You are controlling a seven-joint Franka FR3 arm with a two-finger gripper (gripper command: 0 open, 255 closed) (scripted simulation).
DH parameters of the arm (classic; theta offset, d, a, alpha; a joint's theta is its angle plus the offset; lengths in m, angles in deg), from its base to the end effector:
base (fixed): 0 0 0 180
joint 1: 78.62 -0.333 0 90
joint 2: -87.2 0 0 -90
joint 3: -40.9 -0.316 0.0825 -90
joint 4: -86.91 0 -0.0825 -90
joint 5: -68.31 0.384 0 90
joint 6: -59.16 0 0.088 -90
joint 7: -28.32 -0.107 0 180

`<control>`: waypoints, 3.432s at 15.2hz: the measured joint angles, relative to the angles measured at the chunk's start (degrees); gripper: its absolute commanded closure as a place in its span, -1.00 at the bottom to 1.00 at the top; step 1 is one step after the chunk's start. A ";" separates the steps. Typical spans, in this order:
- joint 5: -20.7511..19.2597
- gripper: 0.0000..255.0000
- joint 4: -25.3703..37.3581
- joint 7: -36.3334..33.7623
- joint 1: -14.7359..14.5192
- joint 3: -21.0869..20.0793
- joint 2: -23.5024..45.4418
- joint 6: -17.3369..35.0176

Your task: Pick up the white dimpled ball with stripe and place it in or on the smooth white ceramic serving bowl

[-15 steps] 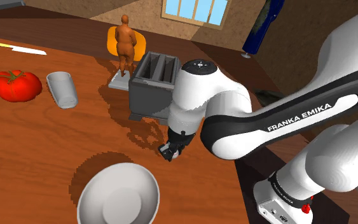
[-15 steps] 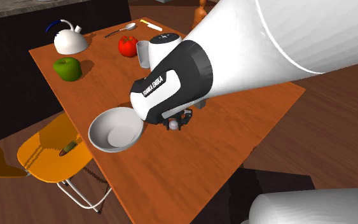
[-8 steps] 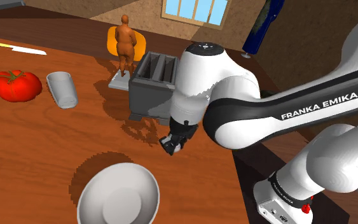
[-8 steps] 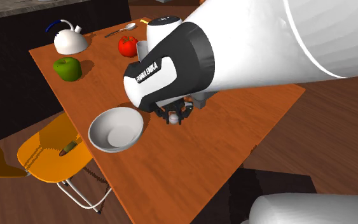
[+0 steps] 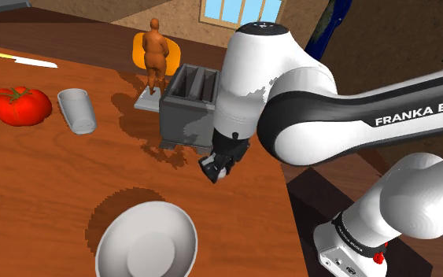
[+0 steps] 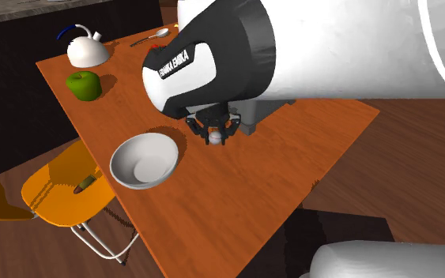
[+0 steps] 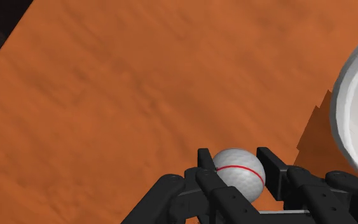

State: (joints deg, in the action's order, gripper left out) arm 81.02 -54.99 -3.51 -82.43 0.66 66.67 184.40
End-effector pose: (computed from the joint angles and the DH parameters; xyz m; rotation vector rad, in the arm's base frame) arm 0.3107 0.3109 0.3901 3.1035 0.0801 0.0478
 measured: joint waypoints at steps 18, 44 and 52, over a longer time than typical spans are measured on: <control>-11.92 1.00 20.41 -22.21 0.87 -14.51 16.53 -6.94; -32.08 -1.00 25.43 -41.32 -7.60 -14.32 37.22 -1.61; -30.58 -1.00 26.09 -40.33 -6.84 -15.15 35.80 -3.03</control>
State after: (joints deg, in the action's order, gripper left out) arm 50.44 -28.90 -43.84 -89.28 -14.48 102.47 181.37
